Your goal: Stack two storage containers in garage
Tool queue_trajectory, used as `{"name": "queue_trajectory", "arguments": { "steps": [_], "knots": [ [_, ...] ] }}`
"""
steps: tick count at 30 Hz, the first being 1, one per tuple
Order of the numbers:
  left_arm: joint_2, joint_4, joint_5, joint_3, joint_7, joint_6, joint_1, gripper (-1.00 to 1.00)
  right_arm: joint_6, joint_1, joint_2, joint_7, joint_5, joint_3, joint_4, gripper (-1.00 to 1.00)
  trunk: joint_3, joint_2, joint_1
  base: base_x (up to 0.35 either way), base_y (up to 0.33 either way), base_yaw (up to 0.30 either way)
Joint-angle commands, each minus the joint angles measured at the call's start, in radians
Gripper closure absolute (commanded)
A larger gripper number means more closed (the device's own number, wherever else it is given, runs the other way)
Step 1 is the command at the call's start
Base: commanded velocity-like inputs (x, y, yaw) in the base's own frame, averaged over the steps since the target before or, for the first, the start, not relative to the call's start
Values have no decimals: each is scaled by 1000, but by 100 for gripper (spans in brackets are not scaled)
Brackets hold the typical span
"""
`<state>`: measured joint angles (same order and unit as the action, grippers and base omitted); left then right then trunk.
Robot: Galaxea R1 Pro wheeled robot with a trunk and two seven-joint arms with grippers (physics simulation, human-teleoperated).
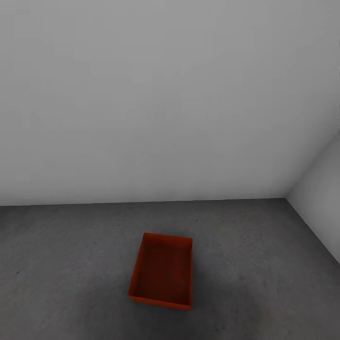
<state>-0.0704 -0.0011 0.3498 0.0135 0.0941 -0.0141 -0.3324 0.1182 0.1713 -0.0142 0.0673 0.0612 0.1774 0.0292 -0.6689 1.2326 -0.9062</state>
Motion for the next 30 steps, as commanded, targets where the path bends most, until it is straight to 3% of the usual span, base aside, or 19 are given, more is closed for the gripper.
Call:
{"name": "queue_trajectory", "arguments": {
  "steps": [1, 30],
  "knots": [
    [0, 0, 5, 2, 2, -2, 0, -100, 6, 1, 0, 2, 6, 8, 3, -100, 1, 0, 0, 0, 0, 0],
    [0, -8, 2, 0, 3, -2, 26, -100, 34, 1, 2, 2, 15, 8, 5, -100, 48, 0, 0, 0, 0, 0]
  ]
}}
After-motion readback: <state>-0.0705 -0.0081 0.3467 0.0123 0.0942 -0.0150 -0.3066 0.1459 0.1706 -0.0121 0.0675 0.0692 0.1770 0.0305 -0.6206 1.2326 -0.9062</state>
